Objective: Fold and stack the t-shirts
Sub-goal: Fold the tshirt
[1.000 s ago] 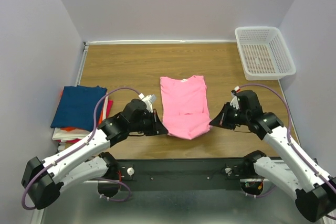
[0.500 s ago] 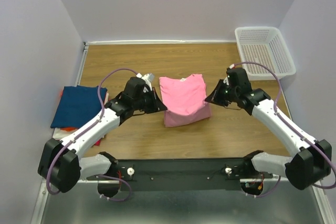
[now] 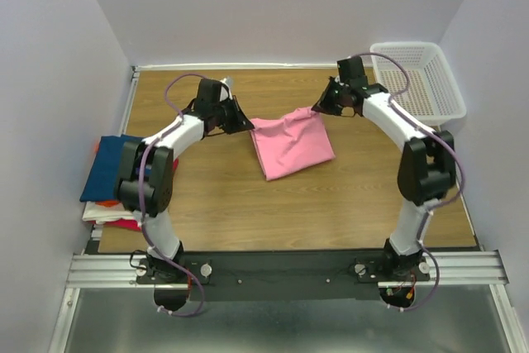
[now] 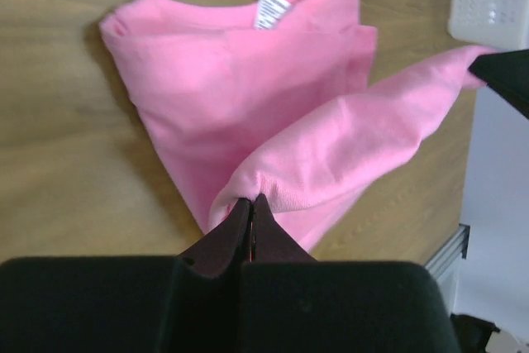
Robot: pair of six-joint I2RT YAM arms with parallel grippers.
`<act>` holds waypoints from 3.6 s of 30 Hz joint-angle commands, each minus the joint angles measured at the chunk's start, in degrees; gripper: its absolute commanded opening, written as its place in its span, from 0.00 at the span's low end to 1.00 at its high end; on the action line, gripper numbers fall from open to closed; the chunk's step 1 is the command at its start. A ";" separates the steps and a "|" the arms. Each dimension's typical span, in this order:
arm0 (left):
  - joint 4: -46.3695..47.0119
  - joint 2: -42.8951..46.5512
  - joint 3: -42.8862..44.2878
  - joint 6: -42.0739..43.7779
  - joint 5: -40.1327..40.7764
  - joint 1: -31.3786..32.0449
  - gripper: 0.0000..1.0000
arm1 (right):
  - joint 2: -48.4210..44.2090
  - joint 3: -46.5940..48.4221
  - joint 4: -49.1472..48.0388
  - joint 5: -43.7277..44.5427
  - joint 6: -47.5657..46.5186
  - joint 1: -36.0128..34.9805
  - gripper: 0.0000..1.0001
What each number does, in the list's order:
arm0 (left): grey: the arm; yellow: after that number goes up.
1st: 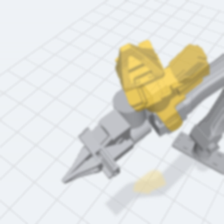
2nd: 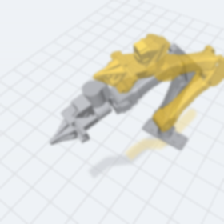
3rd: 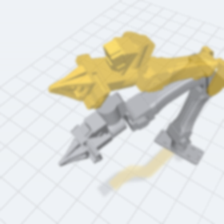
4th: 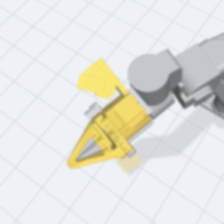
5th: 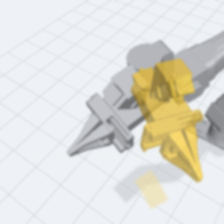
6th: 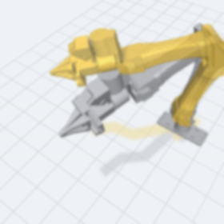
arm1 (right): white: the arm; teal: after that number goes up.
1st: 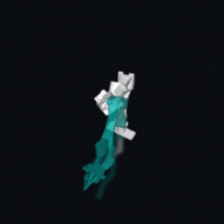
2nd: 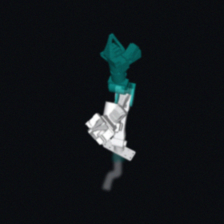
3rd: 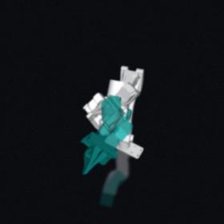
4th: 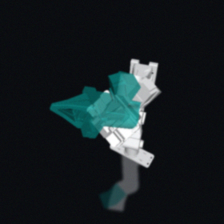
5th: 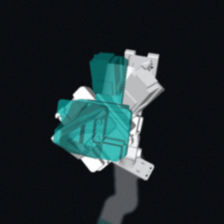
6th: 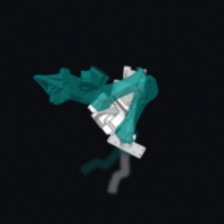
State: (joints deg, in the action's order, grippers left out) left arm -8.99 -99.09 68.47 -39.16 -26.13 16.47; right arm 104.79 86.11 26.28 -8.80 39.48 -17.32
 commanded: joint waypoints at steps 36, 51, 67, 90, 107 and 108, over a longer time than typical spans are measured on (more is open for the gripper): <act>0.04 -9.11 13.19 3.38 7.40 -6.90 0.49 | 9.20 3.29 -8.44 8.44 -9.42 -0.33 0.56; 1.35 -14.73 8.79 -2.41 19.27 9.98 0.05 | 17.20 1.53 -9.15 16.53 -11.71 -7.11 0.51; 10.12 -6.13 -13.25 -8.21 22.26 19.03 0.04 | -0.98 -31.04 -13.01 16.18 -1.96 -11.06 0.51; -1.63 25.44 -24.18 -3.04 31.93 19.84 0.12 | -35.11 -42.96 -5.02 27.16 1.48 -19.42 0.51; 4.51 10.86 -19.43 0.66 26.39 14.91 0.26 | -22.27 -37.15 -4.05 34.11 -0.64 -16.78 0.51; 4.60 10.32 -19.08 0.66 26.39 14.91 0.26 | -21.48 -36.72 -4.13 34.02 -0.72 -16.52 0.51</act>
State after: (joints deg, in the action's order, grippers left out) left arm -6.35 -87.09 47.44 -39.55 1.28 31.59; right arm 80.82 46.72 21.06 21.98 39.57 -34.79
